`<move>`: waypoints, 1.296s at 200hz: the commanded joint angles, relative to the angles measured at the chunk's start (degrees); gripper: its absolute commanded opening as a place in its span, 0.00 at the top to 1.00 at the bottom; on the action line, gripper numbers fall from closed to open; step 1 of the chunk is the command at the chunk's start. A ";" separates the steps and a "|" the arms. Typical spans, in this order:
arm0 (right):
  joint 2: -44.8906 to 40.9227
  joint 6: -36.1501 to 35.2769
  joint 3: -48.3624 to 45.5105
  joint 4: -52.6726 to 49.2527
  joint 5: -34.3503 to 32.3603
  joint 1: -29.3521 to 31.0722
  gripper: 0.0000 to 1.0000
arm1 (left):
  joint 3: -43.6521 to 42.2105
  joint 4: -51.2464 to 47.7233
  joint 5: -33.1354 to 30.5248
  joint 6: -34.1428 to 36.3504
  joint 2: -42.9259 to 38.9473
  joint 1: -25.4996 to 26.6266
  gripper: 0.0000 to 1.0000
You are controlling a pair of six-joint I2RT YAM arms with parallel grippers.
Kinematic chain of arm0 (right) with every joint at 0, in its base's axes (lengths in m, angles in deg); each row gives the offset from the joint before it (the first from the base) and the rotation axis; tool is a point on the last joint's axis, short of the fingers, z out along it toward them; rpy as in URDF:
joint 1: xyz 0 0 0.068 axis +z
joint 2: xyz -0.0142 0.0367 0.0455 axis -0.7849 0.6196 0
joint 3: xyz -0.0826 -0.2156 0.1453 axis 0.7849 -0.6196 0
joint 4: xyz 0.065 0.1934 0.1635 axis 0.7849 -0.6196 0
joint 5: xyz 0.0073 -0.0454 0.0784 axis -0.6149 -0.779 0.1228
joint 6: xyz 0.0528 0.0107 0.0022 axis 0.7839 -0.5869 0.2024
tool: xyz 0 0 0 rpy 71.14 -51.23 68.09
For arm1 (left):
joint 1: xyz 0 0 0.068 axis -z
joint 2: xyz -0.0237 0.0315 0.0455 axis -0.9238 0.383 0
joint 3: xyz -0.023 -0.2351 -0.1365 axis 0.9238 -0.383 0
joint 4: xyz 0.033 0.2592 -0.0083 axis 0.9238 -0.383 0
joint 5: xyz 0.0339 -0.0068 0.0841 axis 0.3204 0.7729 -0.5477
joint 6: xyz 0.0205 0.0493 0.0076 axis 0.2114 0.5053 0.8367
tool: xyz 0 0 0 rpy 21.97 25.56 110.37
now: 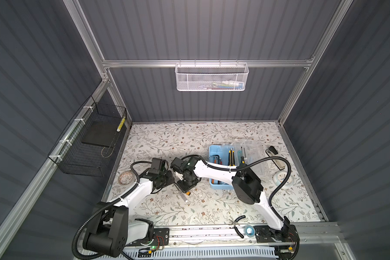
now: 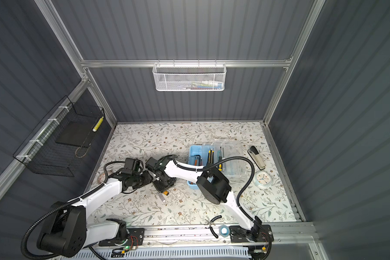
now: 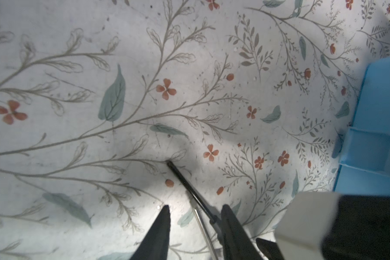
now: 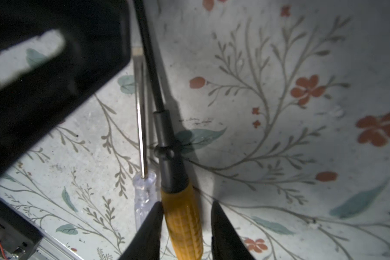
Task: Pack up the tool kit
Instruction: 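Lower the right gripper onto the yellow-handled screwdriver and close it, then lift the yellow-handled screwdriver with the right gripper toward the tray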
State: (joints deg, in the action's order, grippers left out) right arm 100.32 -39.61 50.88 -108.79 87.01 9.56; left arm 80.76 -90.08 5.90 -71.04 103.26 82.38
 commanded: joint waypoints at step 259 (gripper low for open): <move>-12.06 1.93 -7.07 1.61 -8.91 -5.21 1.00 | 0.31 2.44 -0.81 -0.05 1.73 -0.22 0.61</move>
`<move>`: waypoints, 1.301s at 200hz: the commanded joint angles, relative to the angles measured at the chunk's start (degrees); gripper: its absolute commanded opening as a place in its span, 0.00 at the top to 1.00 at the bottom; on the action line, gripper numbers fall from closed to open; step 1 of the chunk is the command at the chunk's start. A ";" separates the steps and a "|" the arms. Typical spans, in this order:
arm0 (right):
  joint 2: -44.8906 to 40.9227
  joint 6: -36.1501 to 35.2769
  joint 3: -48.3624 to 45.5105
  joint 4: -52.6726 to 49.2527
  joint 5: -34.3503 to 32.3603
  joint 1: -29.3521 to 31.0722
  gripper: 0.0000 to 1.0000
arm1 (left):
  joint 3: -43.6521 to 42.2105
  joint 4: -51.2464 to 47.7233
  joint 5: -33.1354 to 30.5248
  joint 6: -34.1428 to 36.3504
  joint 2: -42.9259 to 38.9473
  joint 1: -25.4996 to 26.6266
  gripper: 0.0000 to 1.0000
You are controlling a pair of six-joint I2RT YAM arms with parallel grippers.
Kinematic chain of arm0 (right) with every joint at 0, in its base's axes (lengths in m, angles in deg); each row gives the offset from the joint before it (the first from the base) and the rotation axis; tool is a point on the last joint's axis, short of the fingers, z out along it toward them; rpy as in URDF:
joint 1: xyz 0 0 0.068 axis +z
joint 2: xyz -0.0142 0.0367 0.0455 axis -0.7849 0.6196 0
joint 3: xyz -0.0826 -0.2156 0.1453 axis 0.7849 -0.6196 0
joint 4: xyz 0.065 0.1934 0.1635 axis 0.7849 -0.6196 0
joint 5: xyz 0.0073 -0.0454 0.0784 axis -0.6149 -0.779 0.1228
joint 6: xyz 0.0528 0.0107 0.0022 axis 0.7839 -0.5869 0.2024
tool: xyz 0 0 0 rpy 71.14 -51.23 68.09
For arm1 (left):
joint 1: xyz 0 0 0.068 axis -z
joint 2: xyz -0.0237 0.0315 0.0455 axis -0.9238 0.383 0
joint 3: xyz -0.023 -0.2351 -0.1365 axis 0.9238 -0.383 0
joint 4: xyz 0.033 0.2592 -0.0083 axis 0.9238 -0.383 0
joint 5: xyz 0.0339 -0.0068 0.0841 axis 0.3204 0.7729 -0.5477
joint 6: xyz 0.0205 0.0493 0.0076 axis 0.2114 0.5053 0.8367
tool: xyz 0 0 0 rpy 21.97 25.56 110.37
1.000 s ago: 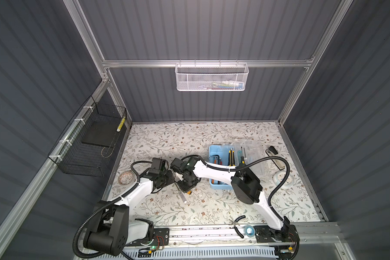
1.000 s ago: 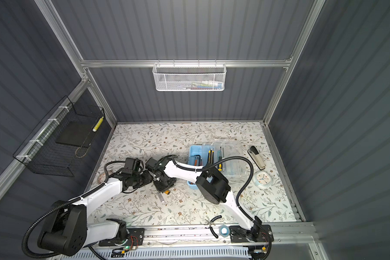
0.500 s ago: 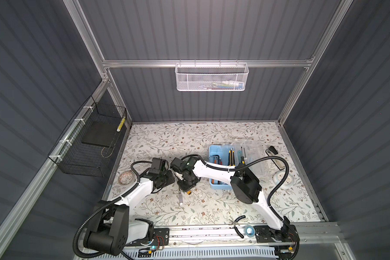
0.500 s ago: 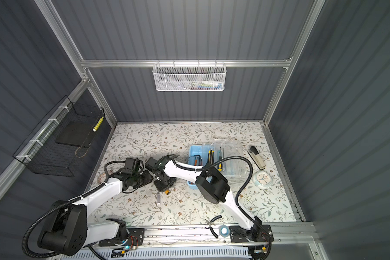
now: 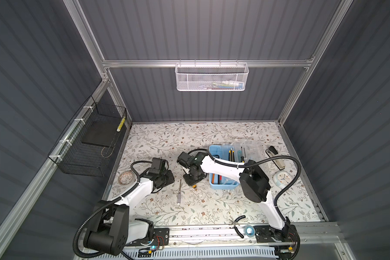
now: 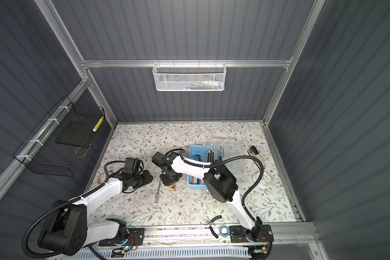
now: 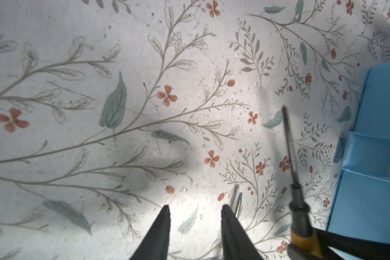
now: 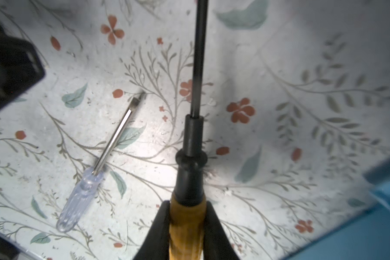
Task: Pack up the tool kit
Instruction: 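Lift the yellow-handled screwdriver with the right gripper toward the tray, then carry the yellow screwdriver into the clear compartment and open the right gripper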
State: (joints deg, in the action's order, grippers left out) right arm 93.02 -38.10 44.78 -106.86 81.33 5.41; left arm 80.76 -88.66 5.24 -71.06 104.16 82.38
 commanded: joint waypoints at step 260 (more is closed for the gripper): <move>-49.41 0.28 -36.50 -3.58 -15.59 -34.80 1.00 | 5.63 2.52 2.83 1.19 5.09 -0.24 0.61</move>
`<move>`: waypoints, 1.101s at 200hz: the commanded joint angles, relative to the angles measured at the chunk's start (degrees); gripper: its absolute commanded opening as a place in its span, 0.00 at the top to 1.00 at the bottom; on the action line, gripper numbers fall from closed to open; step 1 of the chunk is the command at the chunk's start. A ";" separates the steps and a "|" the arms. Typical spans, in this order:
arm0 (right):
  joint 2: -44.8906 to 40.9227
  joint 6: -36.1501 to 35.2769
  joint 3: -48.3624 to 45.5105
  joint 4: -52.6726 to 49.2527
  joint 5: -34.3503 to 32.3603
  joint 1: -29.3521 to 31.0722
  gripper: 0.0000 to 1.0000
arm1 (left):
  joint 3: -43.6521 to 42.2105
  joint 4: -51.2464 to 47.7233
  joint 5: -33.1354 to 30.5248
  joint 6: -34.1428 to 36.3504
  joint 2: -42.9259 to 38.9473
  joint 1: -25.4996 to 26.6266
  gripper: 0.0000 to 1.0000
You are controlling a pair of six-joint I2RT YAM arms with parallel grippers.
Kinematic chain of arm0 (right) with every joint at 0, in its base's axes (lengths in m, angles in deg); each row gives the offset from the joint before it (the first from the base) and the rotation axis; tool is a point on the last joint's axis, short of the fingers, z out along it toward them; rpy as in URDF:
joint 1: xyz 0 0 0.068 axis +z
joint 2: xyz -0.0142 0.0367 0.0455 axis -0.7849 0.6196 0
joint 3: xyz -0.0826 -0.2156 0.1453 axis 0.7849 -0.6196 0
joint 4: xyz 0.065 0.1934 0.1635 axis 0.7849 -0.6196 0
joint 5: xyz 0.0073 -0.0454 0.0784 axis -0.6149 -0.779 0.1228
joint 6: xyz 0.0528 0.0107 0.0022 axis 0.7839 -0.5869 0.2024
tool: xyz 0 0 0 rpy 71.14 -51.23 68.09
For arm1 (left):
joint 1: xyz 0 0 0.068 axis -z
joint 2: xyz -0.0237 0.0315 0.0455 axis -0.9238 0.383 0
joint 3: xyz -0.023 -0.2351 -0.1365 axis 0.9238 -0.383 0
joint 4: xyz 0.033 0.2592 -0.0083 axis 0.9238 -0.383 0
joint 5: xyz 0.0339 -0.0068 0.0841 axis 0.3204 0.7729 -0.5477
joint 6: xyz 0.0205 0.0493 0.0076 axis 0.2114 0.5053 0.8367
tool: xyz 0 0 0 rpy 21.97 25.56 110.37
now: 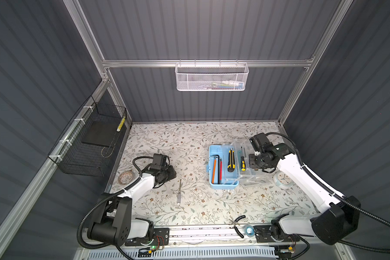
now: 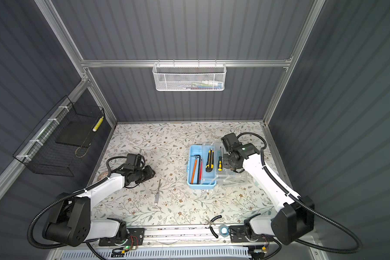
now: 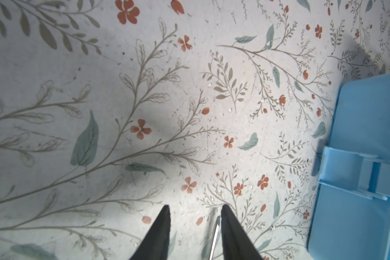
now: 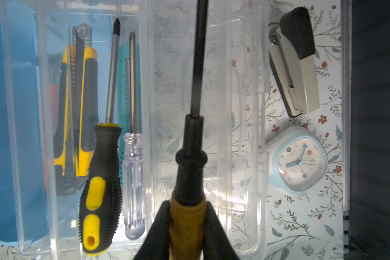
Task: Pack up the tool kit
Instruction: 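Carry the yellow screwdriver into the clear compartment and open the right gripper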
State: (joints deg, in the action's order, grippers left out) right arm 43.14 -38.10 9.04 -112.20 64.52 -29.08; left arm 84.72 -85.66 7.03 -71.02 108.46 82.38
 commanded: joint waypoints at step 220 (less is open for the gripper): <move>-2.32 1.03 8.01 -0.14 0.12 4.25 0.64 | 0.94 -1.00 0.12 0.93 -0.79 -0.22 0.61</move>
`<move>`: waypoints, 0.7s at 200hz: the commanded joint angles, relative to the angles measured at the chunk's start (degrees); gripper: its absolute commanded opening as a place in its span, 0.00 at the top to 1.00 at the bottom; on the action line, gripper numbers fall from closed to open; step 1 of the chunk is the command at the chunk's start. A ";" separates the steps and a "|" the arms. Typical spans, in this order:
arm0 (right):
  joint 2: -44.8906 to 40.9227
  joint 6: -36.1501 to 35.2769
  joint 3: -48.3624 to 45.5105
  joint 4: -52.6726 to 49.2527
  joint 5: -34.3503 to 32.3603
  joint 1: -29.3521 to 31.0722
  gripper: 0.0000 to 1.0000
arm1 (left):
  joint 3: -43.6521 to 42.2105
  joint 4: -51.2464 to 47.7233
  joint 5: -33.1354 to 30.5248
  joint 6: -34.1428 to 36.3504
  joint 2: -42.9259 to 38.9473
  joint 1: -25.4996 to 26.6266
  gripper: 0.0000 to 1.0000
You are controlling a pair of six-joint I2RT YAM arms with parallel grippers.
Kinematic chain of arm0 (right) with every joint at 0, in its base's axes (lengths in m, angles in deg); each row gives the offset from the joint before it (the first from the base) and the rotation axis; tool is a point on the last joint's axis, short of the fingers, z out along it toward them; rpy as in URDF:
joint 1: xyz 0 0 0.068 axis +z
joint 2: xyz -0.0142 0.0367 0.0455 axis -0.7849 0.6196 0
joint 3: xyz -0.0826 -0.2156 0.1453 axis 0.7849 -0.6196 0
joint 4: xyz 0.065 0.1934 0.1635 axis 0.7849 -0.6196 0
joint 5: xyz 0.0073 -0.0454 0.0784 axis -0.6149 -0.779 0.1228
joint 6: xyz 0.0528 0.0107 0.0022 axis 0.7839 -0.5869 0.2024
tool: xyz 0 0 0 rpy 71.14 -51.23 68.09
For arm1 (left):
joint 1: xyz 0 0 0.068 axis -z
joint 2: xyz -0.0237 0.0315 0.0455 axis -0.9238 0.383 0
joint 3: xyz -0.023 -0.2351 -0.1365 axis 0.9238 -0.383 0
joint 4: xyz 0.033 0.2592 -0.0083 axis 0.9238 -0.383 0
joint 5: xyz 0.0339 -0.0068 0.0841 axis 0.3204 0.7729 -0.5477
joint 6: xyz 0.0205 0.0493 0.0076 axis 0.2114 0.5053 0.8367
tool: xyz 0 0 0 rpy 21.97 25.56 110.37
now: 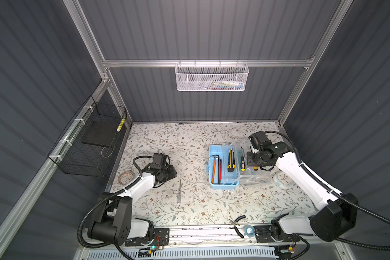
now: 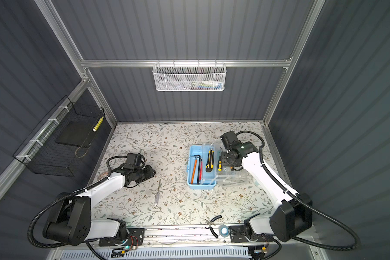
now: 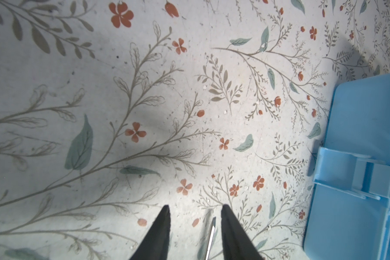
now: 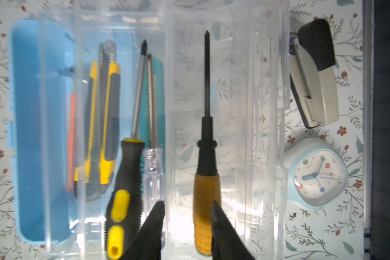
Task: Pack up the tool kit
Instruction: 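Carry the yellow screwdriver into the clear compartment and open the right gripper, then move the right gripper back over the small clear-handled screwdriver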
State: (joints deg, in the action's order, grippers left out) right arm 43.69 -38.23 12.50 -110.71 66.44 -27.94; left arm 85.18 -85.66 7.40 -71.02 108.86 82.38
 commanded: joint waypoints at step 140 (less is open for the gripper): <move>25.18 6.25 25.65 6.03 11.47 35.24 0.64 | -1.42 -1.24 -0.90 0.47 -4.10 -0.22 0.61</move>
State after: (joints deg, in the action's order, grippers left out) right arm 64.56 -32.70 35.60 -105.57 71.29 6.00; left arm 84.96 -85.69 7.14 -71.04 106.71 82.38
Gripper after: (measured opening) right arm 0.361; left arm 0.391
